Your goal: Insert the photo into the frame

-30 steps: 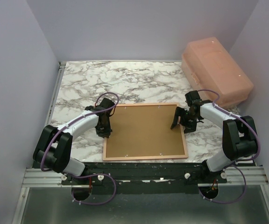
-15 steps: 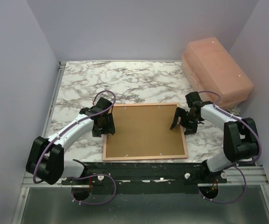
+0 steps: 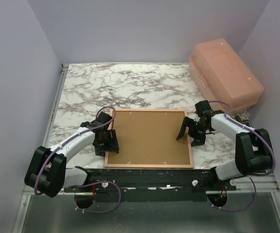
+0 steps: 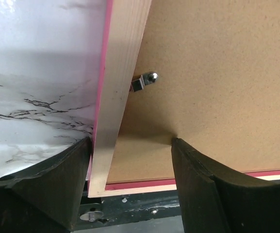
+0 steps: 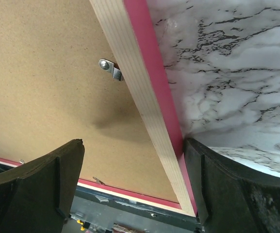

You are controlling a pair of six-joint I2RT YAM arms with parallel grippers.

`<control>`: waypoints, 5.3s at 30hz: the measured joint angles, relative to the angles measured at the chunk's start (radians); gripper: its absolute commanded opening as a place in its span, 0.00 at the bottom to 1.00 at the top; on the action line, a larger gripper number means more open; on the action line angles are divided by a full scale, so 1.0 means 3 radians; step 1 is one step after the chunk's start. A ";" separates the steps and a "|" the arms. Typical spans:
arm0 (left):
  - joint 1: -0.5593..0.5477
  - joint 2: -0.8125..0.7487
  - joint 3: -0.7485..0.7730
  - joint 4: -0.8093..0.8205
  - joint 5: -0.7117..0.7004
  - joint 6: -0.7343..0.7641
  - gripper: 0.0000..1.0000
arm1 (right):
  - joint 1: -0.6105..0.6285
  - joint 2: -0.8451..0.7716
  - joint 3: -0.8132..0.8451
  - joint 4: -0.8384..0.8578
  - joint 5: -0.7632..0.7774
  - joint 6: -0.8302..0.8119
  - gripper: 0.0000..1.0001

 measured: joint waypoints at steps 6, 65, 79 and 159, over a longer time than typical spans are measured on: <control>0.0174 0.0336 0.0205 -0.0116 0.0179 0.0048 0.67 | -0.0029 0.0209 0.0167 -0.0113 -0.0058 0.0004 0.91; -0.1269 -0.1161 0.0791 0.0251 -0.0169 0.0370 0.98 | 0.0058 -0.0074 -0.0261 -0.0182 -0.0169 0.0145 0.16; -0.1953 -0.0378 0.1087 0.0264 -0.0900 0.0829 0.99 | 0.0099 -0.0173 0.0290 -0.0726 0.0024 -0.0111 0.00; -0.3052 -0.0061 0.2336 -0.1125 -0.3281 0.2173 0.15 | 0.0075 -0.2541 0.0409 0.1642 -0.2169 -0.3021 1.00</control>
